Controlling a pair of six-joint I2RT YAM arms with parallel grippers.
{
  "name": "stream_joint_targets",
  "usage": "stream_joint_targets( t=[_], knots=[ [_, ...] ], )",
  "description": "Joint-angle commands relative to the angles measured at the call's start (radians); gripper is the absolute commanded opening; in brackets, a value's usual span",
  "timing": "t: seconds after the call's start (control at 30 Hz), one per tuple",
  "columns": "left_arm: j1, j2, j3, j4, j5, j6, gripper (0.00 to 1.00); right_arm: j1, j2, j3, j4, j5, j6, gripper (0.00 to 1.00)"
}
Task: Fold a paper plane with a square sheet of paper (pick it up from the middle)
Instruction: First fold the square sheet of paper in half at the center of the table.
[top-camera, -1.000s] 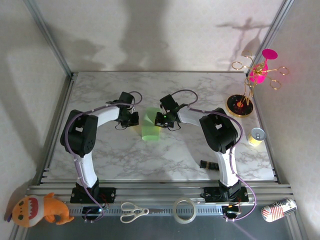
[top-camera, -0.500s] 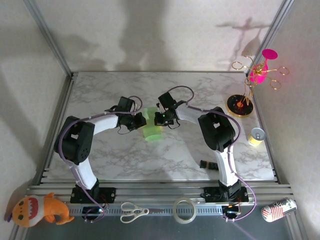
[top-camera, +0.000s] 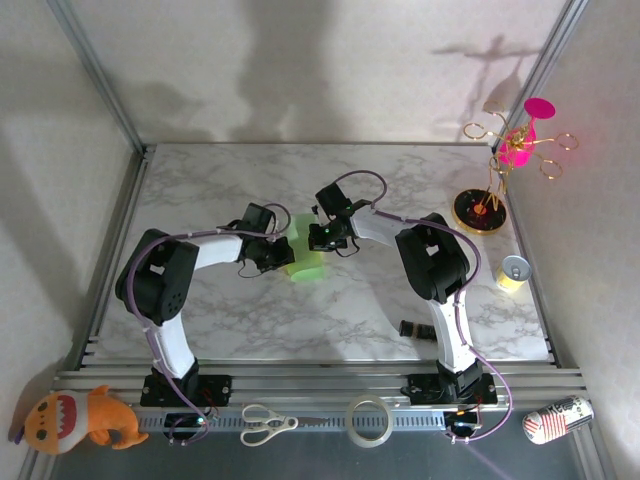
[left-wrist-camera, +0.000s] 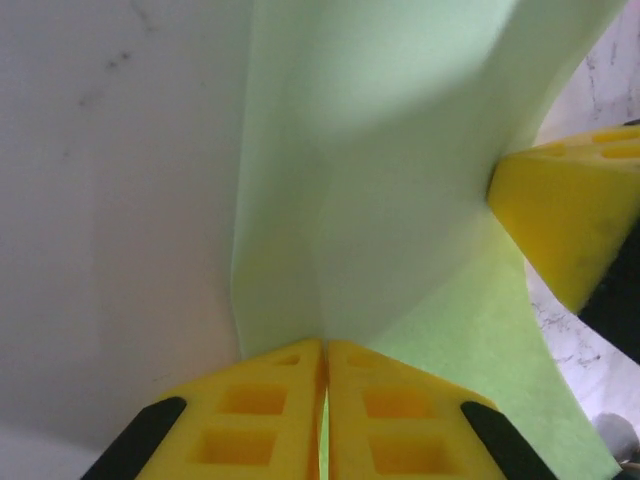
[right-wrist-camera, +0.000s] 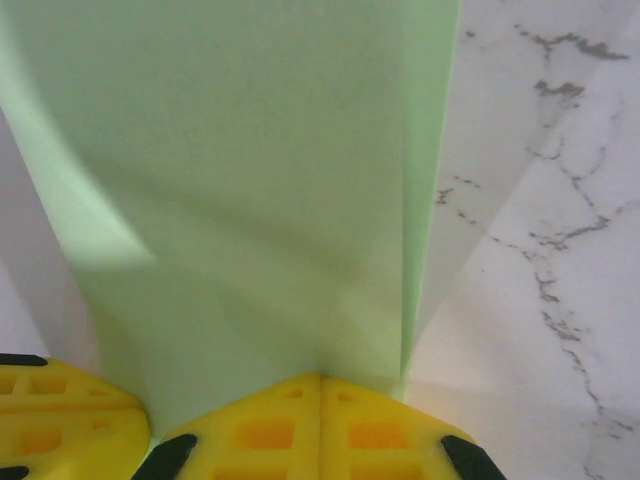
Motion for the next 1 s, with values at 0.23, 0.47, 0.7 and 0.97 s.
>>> stream_joint_targets(
  t=[0.23,0.47,0.7,0.97],
  knots=[
    [-0.003,-0.162,-0.062,-0.222,-0.132,0.060,0.11,-0.029,0.129,-0.087,-0.143,0.224,0.014,0.03],
    [-0.029,-0.104,0.019,-0.021,-0.067,-0.051,0.12,-0.029,0.131,-0.094,-0.131,0.211,0.023,0.03],
    [-0.051,0.048,0.101,-0.029,-0.098,-0.021,0.11,-0.029,0.128,-0.114,-0.125,0.209,0.033,0.03],
    [-0.004,0.019,-0.033,-0.111,-0.226,0.044,0.12,-0.029,0.125,-0.128,-0.122,0.220,0.038,0.03]
  ],
)
